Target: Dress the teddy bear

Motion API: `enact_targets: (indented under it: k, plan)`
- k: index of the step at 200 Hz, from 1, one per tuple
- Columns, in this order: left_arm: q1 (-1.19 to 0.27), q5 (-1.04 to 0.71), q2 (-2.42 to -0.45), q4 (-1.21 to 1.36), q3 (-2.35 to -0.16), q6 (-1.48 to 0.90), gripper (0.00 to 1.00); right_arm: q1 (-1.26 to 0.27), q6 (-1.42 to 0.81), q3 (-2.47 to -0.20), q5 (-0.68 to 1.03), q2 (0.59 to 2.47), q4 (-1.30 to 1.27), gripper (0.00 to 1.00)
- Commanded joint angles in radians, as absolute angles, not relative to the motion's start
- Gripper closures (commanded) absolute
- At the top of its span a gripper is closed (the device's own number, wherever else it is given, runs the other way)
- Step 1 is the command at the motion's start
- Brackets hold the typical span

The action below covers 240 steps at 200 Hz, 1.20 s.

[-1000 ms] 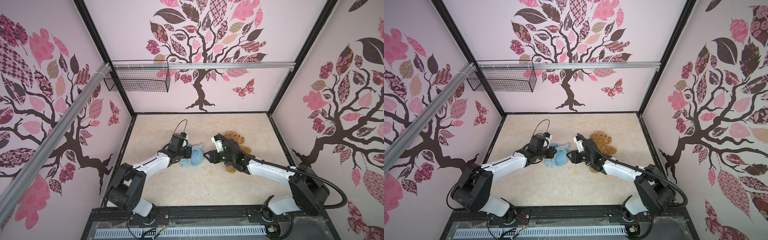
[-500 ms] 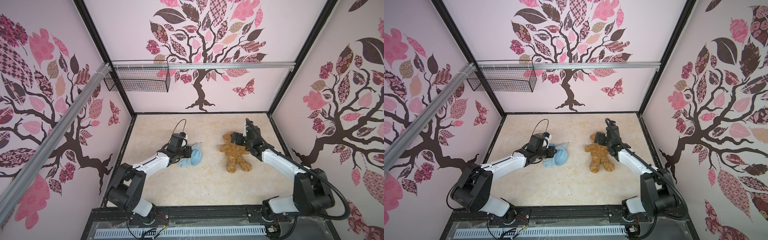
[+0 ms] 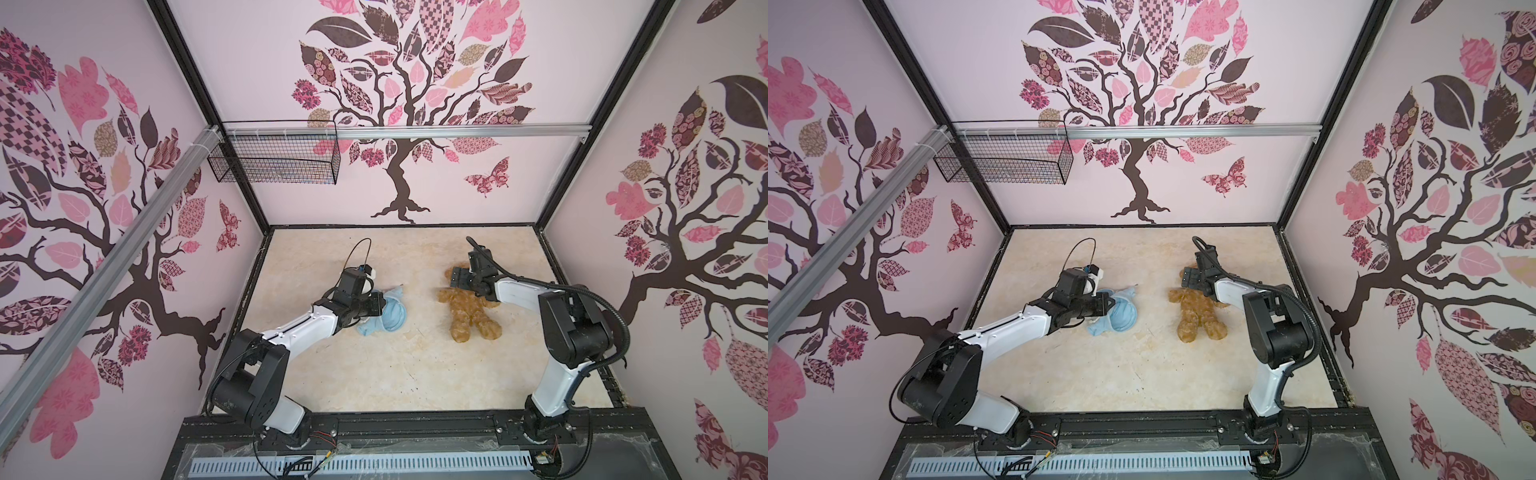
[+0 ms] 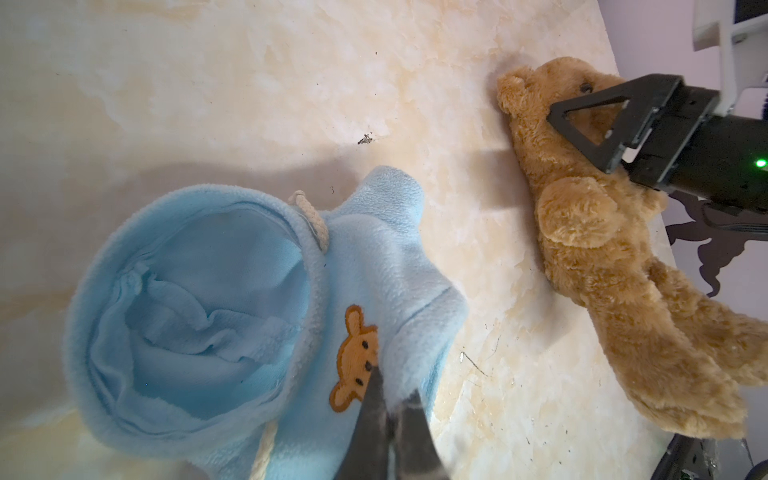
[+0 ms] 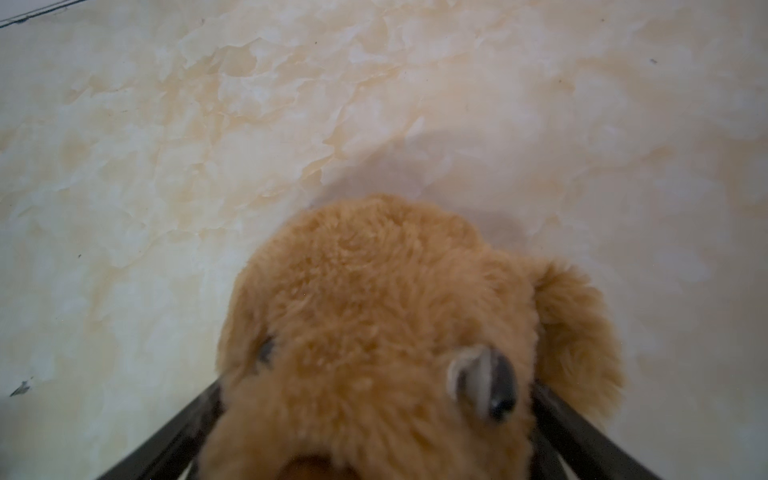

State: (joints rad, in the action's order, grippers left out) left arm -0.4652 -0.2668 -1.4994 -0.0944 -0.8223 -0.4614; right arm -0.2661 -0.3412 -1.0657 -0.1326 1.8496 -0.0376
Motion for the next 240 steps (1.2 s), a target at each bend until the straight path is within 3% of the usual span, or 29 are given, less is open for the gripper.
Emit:
enact_targets:
  k: [1,18,28,78,123,157,201,240]
  plan:
    - [-0.468,-0.275,-1.477,-0.067,-0.797,-0.482,1.0,-0.265,-0.334,-1.118,-0.095,1.921,-0.021,0.12]
    - [-0.468,-0.265,-1.476,-0.062,-0.793,-0.509,1.0,-0.265,-0.318,-1.111,-0.034,1.904,-0.019,0.37]
    - [-0.467,-0.256,-1.475,-0.063,-0.795,-0.538,1.0,-0.264,-0.316,-1.089,0.016,1.871,-0.026,0.46]
    - [-0.463,-0.272,-1.505,-0.146,-0.87,-0.616,1.0,-0.275,-0.431,-0.816,0.327,1.59,-0.189,0.66]
    - [-0.461,-0.178,-1.521,-0.436,-1.01,-0.465,1.0,-0.432,-0.419,-0.733,0.38,1.387,-0.115,0.7]
    - [-0.46,-0.149,-1.559,-0.571,-1.097,-0.336,1.0,-0.456,-0.401,-0.691,0.448,1.219,-0.019,0.74]
    - [-0.459,-0.189,-1.611,-0.74,-1.194,-0.137,1.0,-0.473,-0.324,-0.674,0.591,1.043,0.223,0.77]
    - [-0.461,-0.267,-1.598,-0.752,-1.176,-0.075,1.0,-0.575,-0.32,-0.642,0.7,0.993,0.236,0.78]
